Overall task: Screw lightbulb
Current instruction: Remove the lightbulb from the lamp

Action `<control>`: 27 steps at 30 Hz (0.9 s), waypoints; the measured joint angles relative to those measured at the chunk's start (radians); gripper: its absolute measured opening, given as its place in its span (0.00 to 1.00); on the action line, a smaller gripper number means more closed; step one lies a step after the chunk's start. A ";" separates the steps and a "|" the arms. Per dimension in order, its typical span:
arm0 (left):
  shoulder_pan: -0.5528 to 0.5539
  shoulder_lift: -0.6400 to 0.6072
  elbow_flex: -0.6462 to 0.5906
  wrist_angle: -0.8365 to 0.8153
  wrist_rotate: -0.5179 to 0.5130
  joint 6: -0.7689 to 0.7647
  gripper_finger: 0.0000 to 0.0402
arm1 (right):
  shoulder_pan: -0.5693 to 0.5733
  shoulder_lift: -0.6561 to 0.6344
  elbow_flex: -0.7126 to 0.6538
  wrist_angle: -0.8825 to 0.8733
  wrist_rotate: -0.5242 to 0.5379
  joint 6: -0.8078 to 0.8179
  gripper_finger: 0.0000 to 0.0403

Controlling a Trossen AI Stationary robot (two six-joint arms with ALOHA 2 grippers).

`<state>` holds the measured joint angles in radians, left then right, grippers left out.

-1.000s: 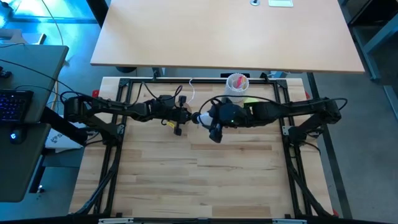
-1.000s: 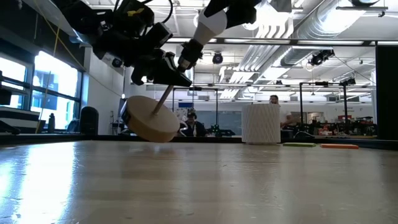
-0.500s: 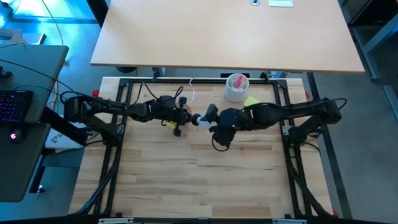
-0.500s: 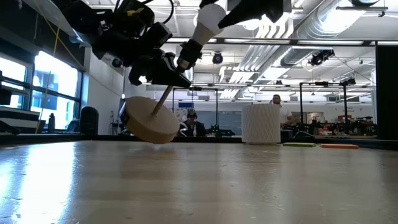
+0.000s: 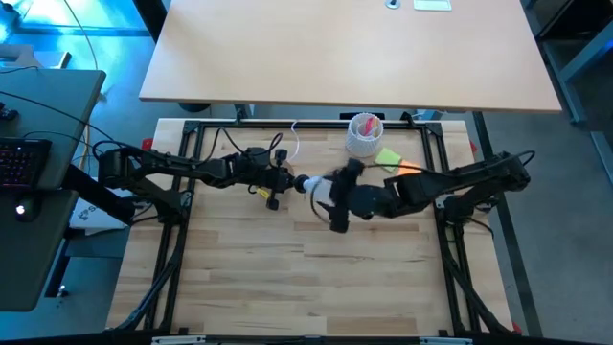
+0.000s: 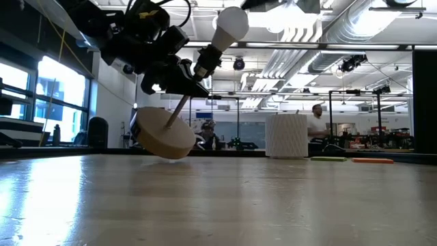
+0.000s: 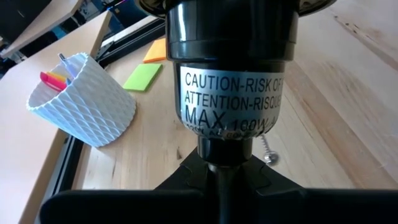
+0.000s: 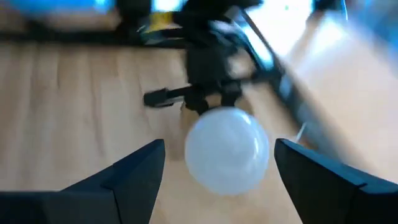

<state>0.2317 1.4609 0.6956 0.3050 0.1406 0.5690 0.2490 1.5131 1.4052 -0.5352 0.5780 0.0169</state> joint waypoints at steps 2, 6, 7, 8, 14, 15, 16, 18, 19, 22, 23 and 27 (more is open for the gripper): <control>0.000 0.000 0.000 0.000 0.000 -0.004 0.05 | -0.009 0.002 0.000 -0.031 0.013 0.309 0.75; 0.000 0.000 0.000 -0.003 0.000 -0.007 0.05 | -0.017 0.023 0.000 -0.033 -0.020 0.476 0.75; 0.000 0.000 0.000 -0.004 -0.001 -0.007 0.05 | -0.015 0.026 0.000 -0.027 -0.006 0.487 0.75; 0.000 0.000 0.000 -0.004 -0.001 -0.007 0.05 | -0.015 0.026 0.000 -0.024 0.004 0.501 0.75; 0.000 0.000 0.000 -0.004 -0.005 -0.007 0.05 | -0.052 0.025 0.000 -0.020 0.013 0.507 0.75; 0.001 0.000 0.000 -0.004 -0.005 -0.007 0.05 | -0.059 0.025 0.000 -0.020 0.008 0.507 0.75; 0.001 0.000 0.000 -0.003 -0.007 -0.007 0.05 | -0.067 0.025 0.000 -0.021 -0.006 0.507 0.75; 0.001 0.000 0.000 -0.004 -0.007 -0.007 0.05 | -0.083 0.033 0.000 -0.021 -0.036 0.507 0.75; 0.001 0.000 0.000 -0.006 -0.008 -0.008 0.05 | -0.090 0.038 0.000 -0.022 -0.050 0.504 0.75; 0.001 0.000 0.000 -0.007 -0.012 -0.009 0.05 | -0.108 0.054 0.000 -0.021 -0.088 0.474 0.75; 0.001 0.000 0.000 -0.006 -0.011 -0.009 0.05 | -0.112 0.060 0.000 -0.021 -0.093 0.455 0.75; 0.000 0.000 0.000 -0.001 -0.018 -0.010 0.05 | -0.113 0.066 0.000 -0.017 -0.086 0.365 0.74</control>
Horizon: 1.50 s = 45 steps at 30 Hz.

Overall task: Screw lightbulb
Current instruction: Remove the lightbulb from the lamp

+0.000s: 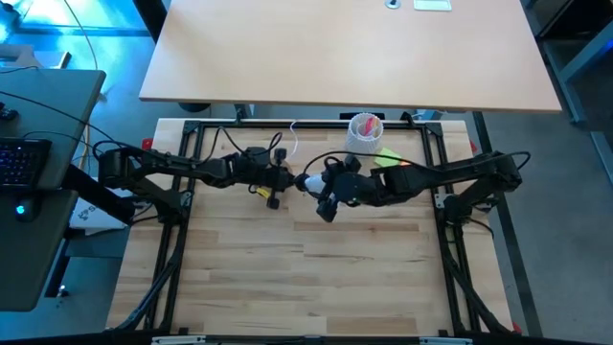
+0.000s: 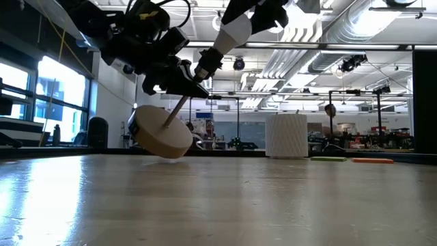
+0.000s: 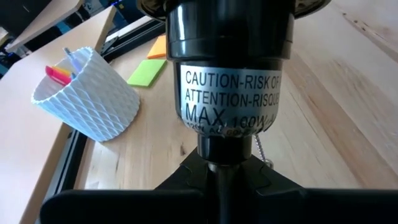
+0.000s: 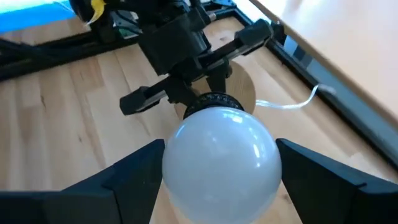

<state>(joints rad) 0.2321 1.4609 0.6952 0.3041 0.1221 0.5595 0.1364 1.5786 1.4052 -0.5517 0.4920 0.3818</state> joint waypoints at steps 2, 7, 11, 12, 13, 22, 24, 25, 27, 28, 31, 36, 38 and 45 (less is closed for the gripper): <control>0.000 0.000 0.000 0.002 -0.002 0.000 0.05 | 0.000 0.000 0.000 0.002 0.004 -0.052 0.73; 0.000 0.000 0.000 0.002 -0.004 0.000 0.05 | 0.000 0.000 0.000 0.001 0.002 -0.324 0.71; 0.000 0.000 0.000 0.003 -0.005 0.000 0.05 | 0.005 0.000 0.000 -0.002 -0.004 -0.811 0.70; 0.000 0.000 0.000 0.004 -0.004 0.001 0.05 | 0.010 0.000 0.000 -0.005 -0.005 -0.958 0.70; 0.000 0.000 0.000 0.004 -0.002 0.003 0.05 | 0.017 0.000 0.000 -0.010 -0.009 -1.108 0.70; -0.004 -0.002 0.001 0.008 0.023 0.005 0.05 | 0.117 -0.002 -0.003 0.150 0.015 -1.433 0.70; -0.001 0.000 0.001 -0.006 0.000 -0.005 0.05 | 0.148 -0.007 0.001 0.171 0.048 -1.289 0.70; 0.000 0.000 0.001 -0.004 -0.010 -0.002 0.05 | 0.163 -0.008 0.002 0.168 0.073 -1.213 0.70; 0.000 0.000 0.001 -0.003 -0.015 -0.001 0.05 | 0.186 -0.009 0.002 0.148 0.112 -1.061 0.70; -0.002 0.000 0.001 -0.005 -0.010 0.000 0.05 | 0.194 -0.009 0.001 0.142 0.118 -0.986 0.70; -0.003 0.000 0.001 -0.004 -0.001 -0.001 0.05 | 0.206 -0.010 0.001 0.138 0.154 -0.699 0.70; -0.003 0.000 0.001 -0.003 -0.053 -0.001 0.05 | 0.196 -0.020 0.000 0.077 0.239 -0.217 0.70; -0.004 0.000 0.001 -0.002 -0.078 0.000 0.05 | 0.188 -0.031 0.000 0.058 0.242 -0.139 0.70; -0.004 0.000 0.001 0.004 -0.094 -0.005 0.05 | 0.109 -0.038 0.000 0.055 0.122 0.038 0.70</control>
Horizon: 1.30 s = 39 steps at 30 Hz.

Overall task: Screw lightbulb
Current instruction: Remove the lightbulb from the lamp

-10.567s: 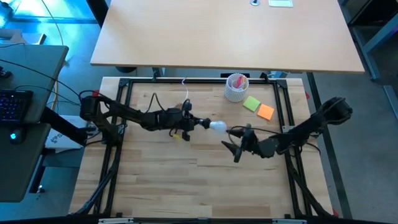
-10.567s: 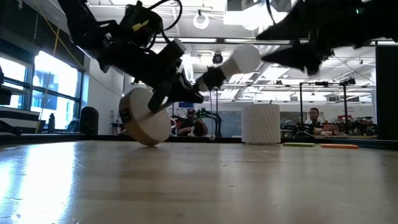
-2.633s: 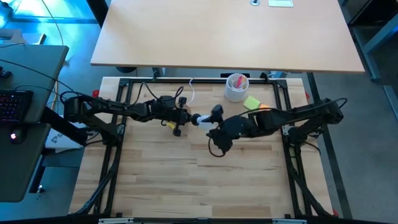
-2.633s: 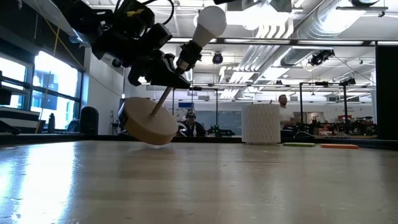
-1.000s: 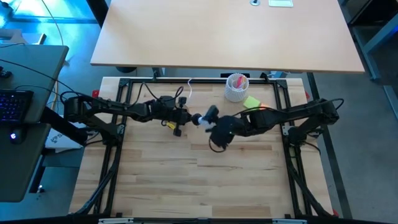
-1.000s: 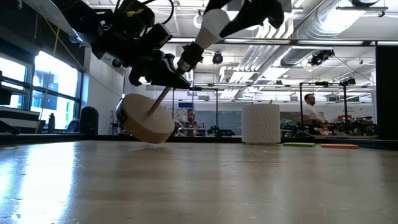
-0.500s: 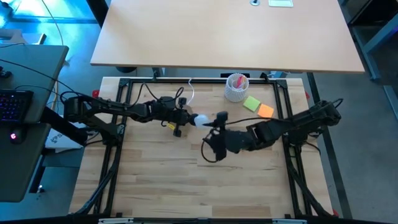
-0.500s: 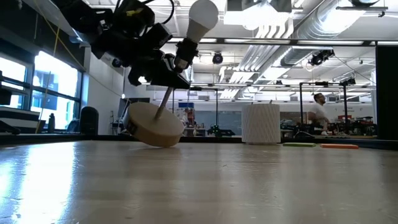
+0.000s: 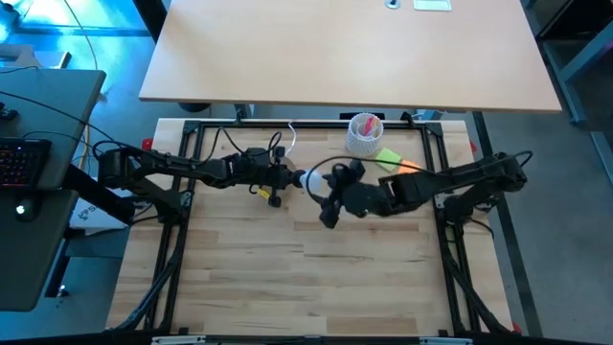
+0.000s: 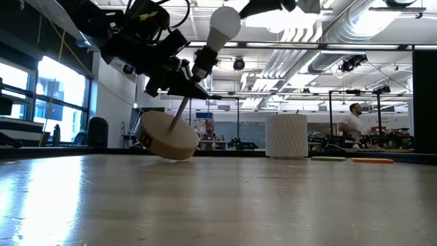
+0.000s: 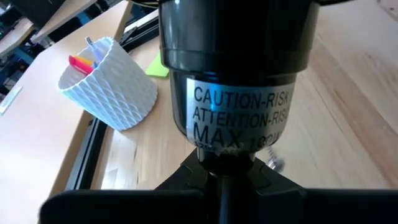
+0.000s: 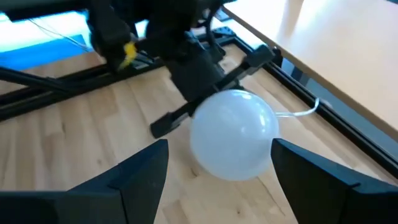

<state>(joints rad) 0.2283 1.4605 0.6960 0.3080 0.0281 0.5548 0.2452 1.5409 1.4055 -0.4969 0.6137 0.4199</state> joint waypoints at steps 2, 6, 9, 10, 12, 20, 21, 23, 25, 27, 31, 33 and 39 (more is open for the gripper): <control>0.000 0.000 0.000 0.003 0.000 -0.002 0.05 | -0.026 0.008 0.000 -0.006 -0.013 -0.009 0.70; 0.000 0.000 -0.001 0.004 -0.002 -0.005 0.05 | -0.073 0.011 0.000 -0.014 -0.022 -0.029 0.70; 0.002 0.000 -0.002 0.000 -0.011 -0.006 0.05 | -0.097 0.011 0.000 -0.008 -0.033 -0.066 0.70; 0.002 0.000 -0.002 0.001 -0.010 -0.004 0.05 | -0.104 0.011 0.000 -0.008 -0.054 -0.082 0.70; 0.000 0.000 -0.002 0.004 -0.011 -0.004 0.05 | -0.126 0.011 0.000 -0.005 -0.126 -0.105 0.70; 0.001 0.001 -0.002 0.003 -0.015 -0.004 0.05 | -0.168 0.009 0.000 0.006 -0.207 -0.426 0.70; 0.001 0.001 -0.002 -0.001 -0.015 -0.005 0.05 | -0.170 0.009 0.000 0.007 -0.206 -0.522 0.70; 0.002 0.001 -0.002 -0.006 -0.010 -0.005 0.05 | -0.170 0.008 0.000 0.008 -0.206 -0.747 0.70; 0.001 0.001 -0.002 -0.009 -0.006 -0.004 0.05 | -0.167 0.008 0.000 0.006 -0.207 -1.016 0.70; 0.001 0.001 -0.002 -0.011 -0.001 -0.003 0.05 | -0.151 0.008 0.000 -0.009 -0.198 -1.314 0.70; -0.001 0.000 -0.001 -0.018 0.015 0.000 0.05 | -0.096 0.010 -0.001 -0.002 -0.075 -1.683 0.70; -0.002 0.000 0.000 -0.018 0.019 -0.004 0.05 | -0.058 0.010 -0.001 0.020 0.003 -1.706 0.69; -0.002 0.000 0.000 -0.019 0.014 -0.001 0.05 | 0.049 0.001 -0.001 0.040 0.067 -1.265 0.68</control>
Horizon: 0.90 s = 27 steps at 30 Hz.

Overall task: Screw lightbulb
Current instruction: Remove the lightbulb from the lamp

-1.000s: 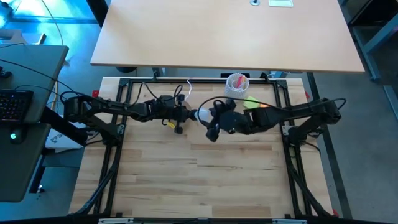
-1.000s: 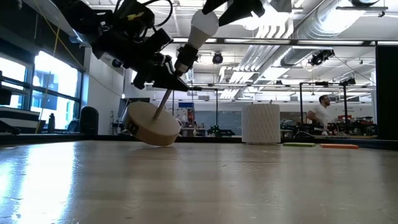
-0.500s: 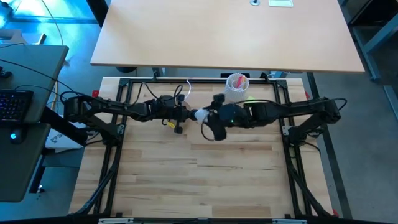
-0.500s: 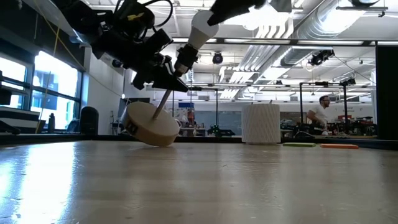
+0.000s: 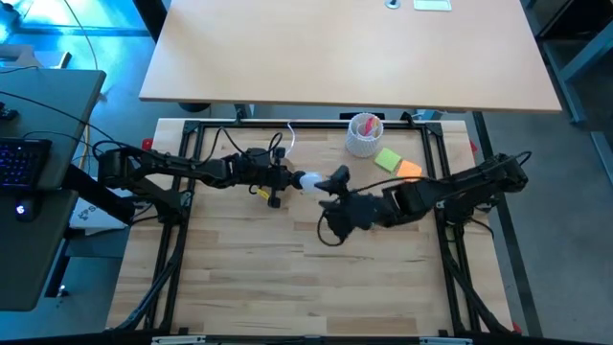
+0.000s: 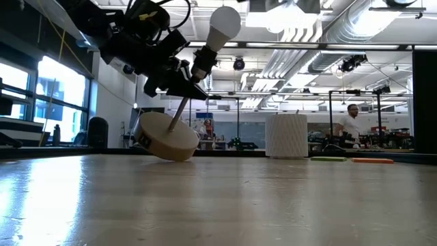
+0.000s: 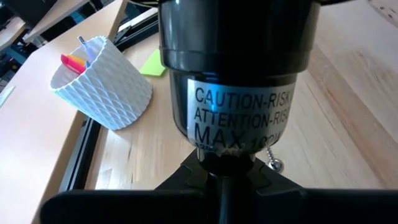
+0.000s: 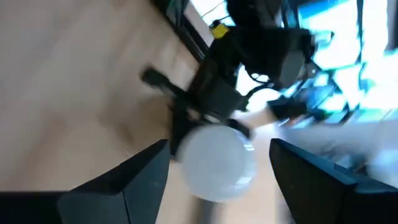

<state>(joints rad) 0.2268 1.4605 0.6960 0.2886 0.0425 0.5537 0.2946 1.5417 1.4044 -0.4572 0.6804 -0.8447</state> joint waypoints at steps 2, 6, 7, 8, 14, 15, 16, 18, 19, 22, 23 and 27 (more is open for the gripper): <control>0.000 0.000 0.000 0.001 -0.003 0.000 0.05 | 0.018 0.000 0.000 -0.004 -0.001 0.239 0.68; 0.000 0.000 0.000 0.001 -0.005 -0.003 0.05 | 0.017 0.000 0.000 -0.009 0.061 0.763 0.68; 0.000 0.000 0.000 0.001 -0.007 -0.003 0.05 | 0.010 0.000 0.000 -0.008 0.074 0.867 0.68; 0.000 0.000 0.000 0.000 -0.007 -0.002 0.05 | 0.002 0.000 0.000 -0.003 0.079 0.952 0.68; 0.001 0.000 0.000 0.001 -0.009 -0.002 0.05 | -0.073 0.000 0.000 0.019 -0.070 1.167 0.68; 0.001 0.000 0.000 0.001 -0.009 -0.002 0.05 | -0.086 0.000 0.000 0.012 -0.083 1.187 0.68; 0.001 0.000 0.000 0.001 -0.009 -0.003 0.05 | -0.099 0.000 0.000 0.005 -0.087 1.198 0.68; 0.001 0.000 0.000 0.001 -0.009 -0.003 0.05 | -0.123 0.000 0.000 -0.007 -0.088 1.203 0.68; 0.001 0.000 0.000 0.001 -0.014 -0.005 0.05 | -0.134 0.000 0.000 -0.010 -0.092 1.201 0.68; 0.003 0.000 0.000 -0.001 -0.021 -0.005 0.05 | -0.162 -0.001 0.001 -0.032 -0.107 1.178 0.68; 0.003 0.000 0.000 -0.002 -0.023 -0.005 0.05 | -0.171 -0.001 0.001 -0.034 -0.127 1.169 0.68; 0.003 0.000 0.000 -0.003 -0.022 -0.003 0.05 | -0.202 -0.002 0.002 -0.034 -0.217 1.130 0.68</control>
<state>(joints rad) 0.2298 1.4605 0.6960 0.2855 0.0209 0.5507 0.0928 1.5398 1.4063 -0.4911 0.4633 0.2858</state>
